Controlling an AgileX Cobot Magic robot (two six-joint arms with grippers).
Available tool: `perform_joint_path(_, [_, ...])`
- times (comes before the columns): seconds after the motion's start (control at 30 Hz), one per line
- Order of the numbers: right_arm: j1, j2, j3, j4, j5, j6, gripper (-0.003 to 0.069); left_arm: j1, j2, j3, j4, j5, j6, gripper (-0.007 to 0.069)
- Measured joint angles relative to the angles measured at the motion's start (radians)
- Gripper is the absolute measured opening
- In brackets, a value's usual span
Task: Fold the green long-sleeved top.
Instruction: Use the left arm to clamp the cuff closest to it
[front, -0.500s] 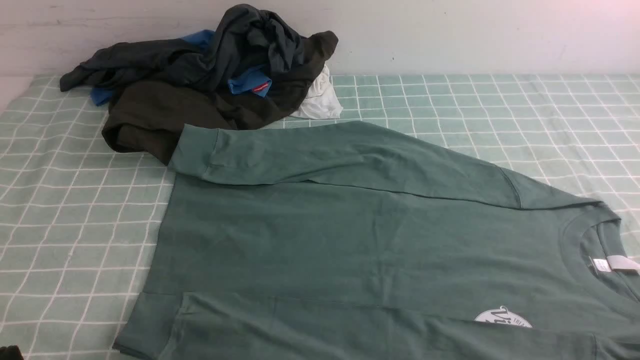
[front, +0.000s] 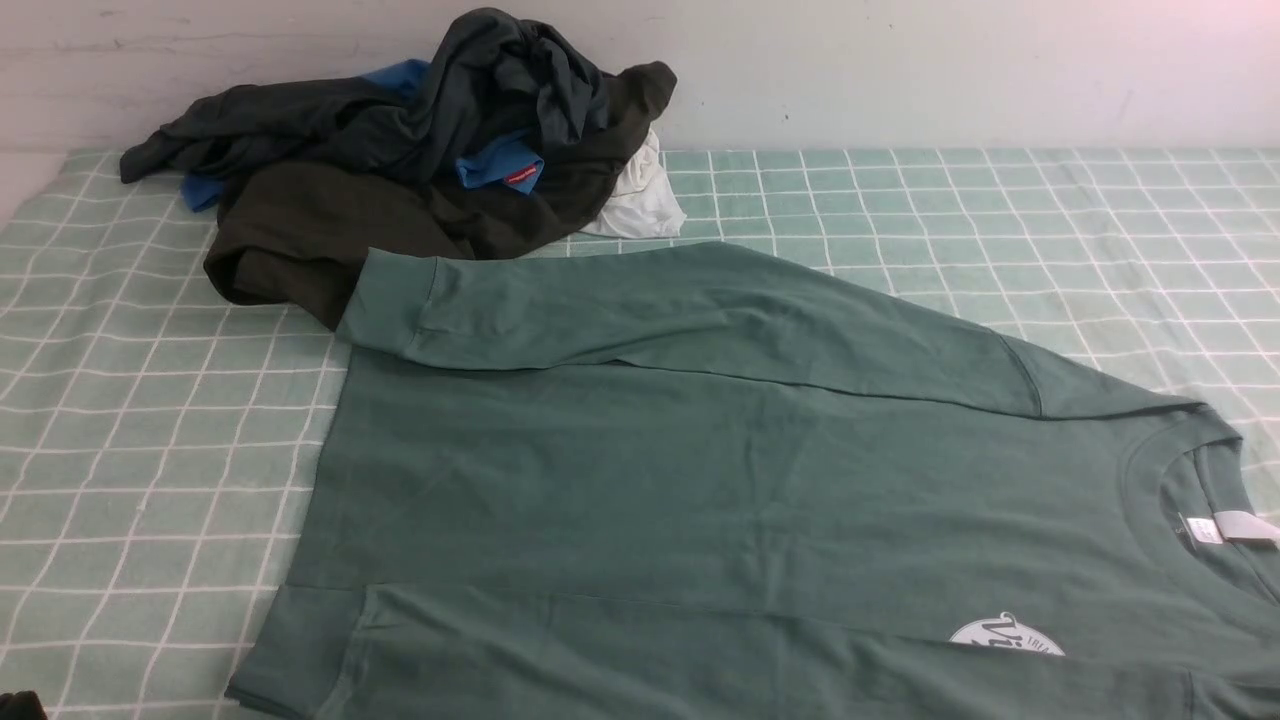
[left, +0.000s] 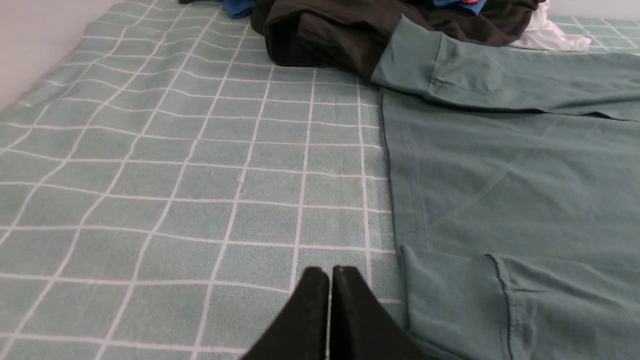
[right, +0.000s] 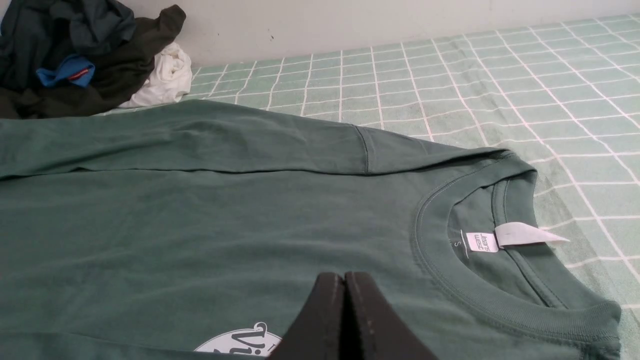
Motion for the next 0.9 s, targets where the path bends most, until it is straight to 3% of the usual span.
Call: perform_joint_path(0.9, [0.0,0.0,0.0,-0.022,0.0,-0.003,-0.0018,0.0,0.0,0.0,0.0,0.0,0.0,-0.0003])
